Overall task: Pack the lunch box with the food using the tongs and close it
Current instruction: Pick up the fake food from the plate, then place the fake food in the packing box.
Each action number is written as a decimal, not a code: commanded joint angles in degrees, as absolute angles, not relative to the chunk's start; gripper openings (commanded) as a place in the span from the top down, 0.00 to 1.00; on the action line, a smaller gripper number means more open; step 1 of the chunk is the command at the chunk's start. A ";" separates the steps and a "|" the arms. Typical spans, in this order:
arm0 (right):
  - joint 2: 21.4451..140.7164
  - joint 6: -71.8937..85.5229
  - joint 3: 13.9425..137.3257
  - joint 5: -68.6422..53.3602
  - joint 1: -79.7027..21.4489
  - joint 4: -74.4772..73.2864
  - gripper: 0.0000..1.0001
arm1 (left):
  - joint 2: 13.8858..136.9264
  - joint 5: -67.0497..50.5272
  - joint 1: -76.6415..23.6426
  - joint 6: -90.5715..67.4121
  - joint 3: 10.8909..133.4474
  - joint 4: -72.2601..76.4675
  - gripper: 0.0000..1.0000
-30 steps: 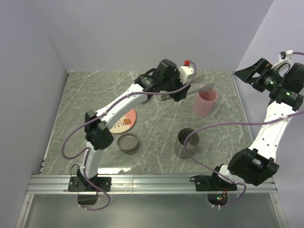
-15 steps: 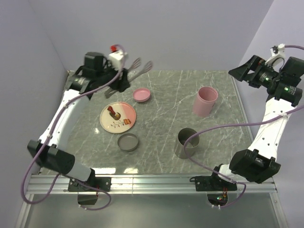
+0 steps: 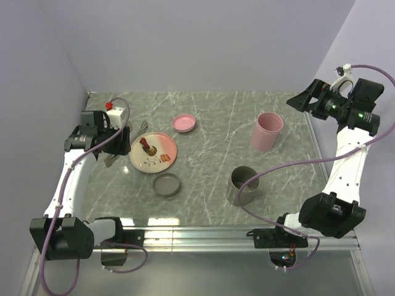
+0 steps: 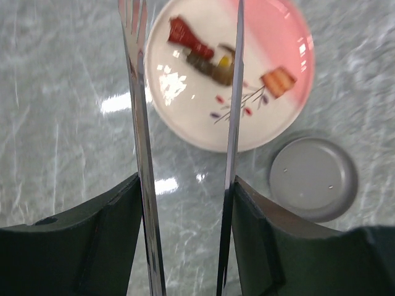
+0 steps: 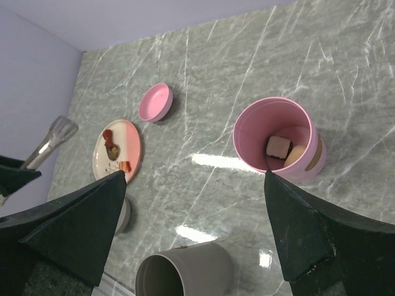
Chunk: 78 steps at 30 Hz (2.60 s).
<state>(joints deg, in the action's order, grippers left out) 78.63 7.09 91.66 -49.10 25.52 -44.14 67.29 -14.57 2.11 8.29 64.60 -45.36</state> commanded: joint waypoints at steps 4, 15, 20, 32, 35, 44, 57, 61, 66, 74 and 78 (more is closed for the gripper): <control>76.11 6.15 93.60 -48.78 25.22 -42.80 0.00 | 65.56 -9.67 2.46 6.68 60.56 -44.03 0.40; 75.06 6.06 92.72 -48.52 25.22 -42.45 0.00 | 68.90 -10.37 2.37 6.33 57.22 -42.10 0.43; 75.50 5.71 93.16 -48.52 25.14 -43.07 0.00 | 71.27 -11.07 2.37 6.24 57.30 -40.78 0.45; 75.41 5.10 93.08 -48.16 25.14 -43.24 0.00 | 76.28 -10.28 -1.65 5.01 57.83 -38.23 0.48; 75.50 5.19 92.90 -48.60 25.22 -43.24 0.00 | 77.43 -9.76 -3.07 4.40 57.92 -37.36 0.49; 75.24 4.83 92.29 -48.51 25.22 -43.24 0.00 | 80.85 -8.79 -5.53 3.87 59.06 -35.95 0.53; 74.97 4.83 91.23 -48.25 25.14 -42.54 0.00 | 83.58 -6.42 -7.03 4.39 61.70 -35.77 0.52; 74.88 4.83 91.23 -47.99 25.22 -42.71 0.00 | 82.79 -5.89 -7.47 4.92 61.70 -36.47 0.55; 74.80 4.83 91.41 -48.08 25.22 -42.80 0.00 | 81.21 -3.87 -8.61 5.89 61.52 -37.70 0.57; 74.18 4.83 91.49 -48.08 25.31 -42.98 0.00 | 79.89 -3.16 -9.75 6.33 62.66 -37.88 0.66; 74.00 4.31 91.67 -47.81 25.31 -43.42 0.00 | 79.98 -4.74 -9.76 5.19 65.73 -39.37 0.72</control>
<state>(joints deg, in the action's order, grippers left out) 76.27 5.21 91.46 -48.40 25.47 -44.18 82.19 -3.75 -9.47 5.39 61.12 -38.94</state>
